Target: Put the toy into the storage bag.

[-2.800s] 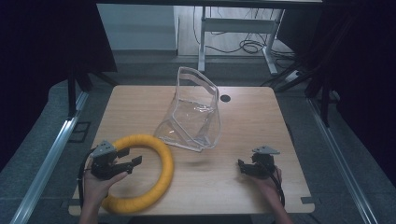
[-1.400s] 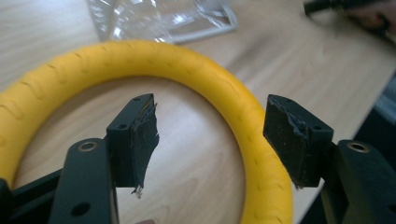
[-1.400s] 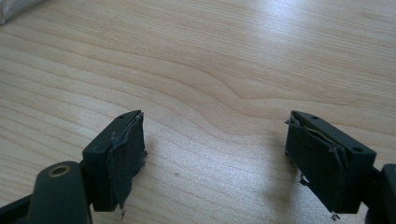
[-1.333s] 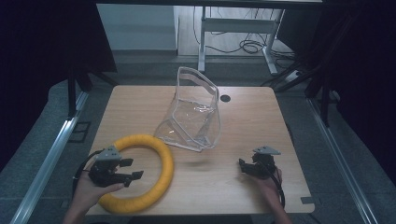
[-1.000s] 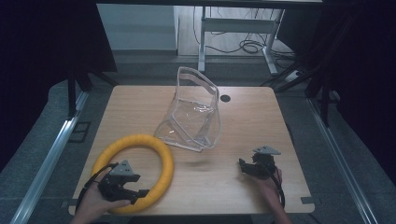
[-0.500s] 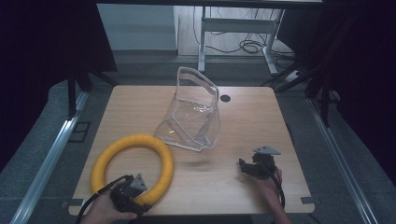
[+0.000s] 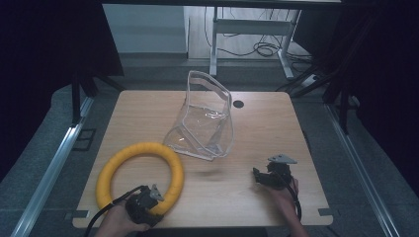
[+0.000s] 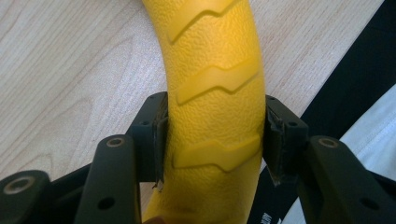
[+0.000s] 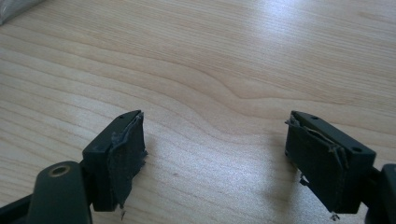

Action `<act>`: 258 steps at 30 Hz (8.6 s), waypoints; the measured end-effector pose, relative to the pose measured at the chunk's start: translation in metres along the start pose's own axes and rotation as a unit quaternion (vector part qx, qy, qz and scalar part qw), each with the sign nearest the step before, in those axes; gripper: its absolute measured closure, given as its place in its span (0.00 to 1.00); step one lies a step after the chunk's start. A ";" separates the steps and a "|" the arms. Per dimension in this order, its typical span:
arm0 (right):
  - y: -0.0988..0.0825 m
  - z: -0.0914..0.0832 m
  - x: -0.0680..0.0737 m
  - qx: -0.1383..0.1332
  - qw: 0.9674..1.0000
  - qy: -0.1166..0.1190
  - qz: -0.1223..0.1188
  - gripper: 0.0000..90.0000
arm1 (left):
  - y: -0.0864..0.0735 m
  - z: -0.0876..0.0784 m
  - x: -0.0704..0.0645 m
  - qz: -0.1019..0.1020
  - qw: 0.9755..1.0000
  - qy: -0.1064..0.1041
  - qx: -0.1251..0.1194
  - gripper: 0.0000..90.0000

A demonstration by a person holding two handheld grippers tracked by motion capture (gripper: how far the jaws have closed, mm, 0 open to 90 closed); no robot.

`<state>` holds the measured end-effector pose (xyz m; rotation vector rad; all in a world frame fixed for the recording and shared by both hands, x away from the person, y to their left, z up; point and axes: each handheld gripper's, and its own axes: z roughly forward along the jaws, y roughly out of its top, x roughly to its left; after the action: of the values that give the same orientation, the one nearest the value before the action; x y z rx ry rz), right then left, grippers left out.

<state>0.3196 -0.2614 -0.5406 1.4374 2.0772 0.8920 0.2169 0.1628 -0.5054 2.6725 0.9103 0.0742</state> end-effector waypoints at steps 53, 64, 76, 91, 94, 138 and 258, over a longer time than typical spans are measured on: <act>0.000 0.000 0.000 0.000 1.000 -0.005 0.008 0.22 | -0.014 -0.126 0.058 -0.128 0.887 -0.127 -0.425 0.57; 0.000 0.000 0.000 0.000 1.000 -0.005 0.010 0.22 | -0.004 -0.138 0.059 -0.135 0.861 -0.152 -0.467 0.57; 0.000 0.000 -0.001 0.000 1.000 -0.007 0.008 0.22 | 0.013 -0.149 0.057 -0.149 0.833 -0.147 -0.512 0.57; 0.000 0.000 -0.001 0.001 1.000 -0.007 0.010 0.22 | 0.051 -0.157 0.052 -0.153 0.813 -0.126 -0.547 0.57; 0.000 0.000 -0.001 0.001 1.000 -0.007 0.010 0.22 | 0.056 -0.159 0.052 -0.154 0.809 -0.119 -0.555 0.57; 0.000 0.000 -0.001 0.000 1.000 -0.007 0.009 0.22 | 0.127 -0.200 0.028 -0.119 0.777 -0.098 -0.610 0.57; 0.000 0.000 0.000 0.000 1.000 -0.007 0.010 0.22 | 0.183 -0.060 0.071 -0.223 0.808 -0.113 -0.534 0.46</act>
<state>0.3200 -0.2618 -0.5403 1.4619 2.0562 0.8888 0.3721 0.0851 -0.3952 1.3588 0.9788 0.1122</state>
